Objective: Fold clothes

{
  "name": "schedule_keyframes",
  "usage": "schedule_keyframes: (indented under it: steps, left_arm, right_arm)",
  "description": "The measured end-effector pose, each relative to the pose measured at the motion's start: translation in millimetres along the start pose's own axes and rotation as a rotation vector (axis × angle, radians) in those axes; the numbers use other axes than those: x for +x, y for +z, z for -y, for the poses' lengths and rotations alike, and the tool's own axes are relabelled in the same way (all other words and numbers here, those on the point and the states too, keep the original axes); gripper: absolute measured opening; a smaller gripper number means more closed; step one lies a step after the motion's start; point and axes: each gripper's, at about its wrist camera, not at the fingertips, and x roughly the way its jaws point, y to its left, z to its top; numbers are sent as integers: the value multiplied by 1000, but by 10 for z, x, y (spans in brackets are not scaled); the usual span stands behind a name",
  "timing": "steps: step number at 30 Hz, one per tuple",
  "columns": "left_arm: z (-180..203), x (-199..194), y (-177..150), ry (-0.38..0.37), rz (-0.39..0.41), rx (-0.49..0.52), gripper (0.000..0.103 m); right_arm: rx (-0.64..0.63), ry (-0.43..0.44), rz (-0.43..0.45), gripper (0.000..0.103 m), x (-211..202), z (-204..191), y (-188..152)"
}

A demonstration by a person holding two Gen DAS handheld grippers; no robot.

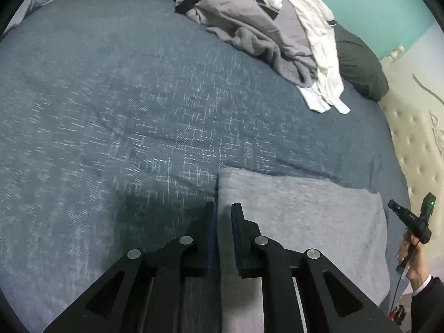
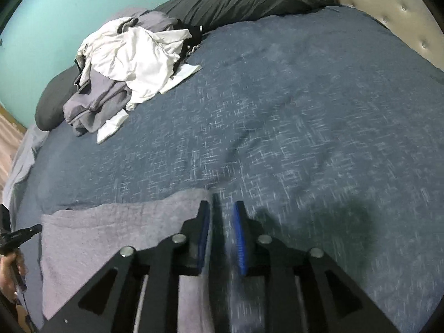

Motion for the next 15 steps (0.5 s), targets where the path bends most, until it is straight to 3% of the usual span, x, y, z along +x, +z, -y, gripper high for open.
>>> schedule_keyframes:
  steps: [3,10,15]
  left_arm:
    - [201,-162,-171,-54,-3,21,13]
    - [1121,46,-901,-184,-148,167,13]
    - [1401,309,-1247,-142,-216,239,12]
  right_arm:
    - [-61,72,-30,18,-174,-206,-124]
    - [-247,280,-205,18,-210,-1170,-685]
    - [-348,279,-307,18,-16,-1654,-1030]
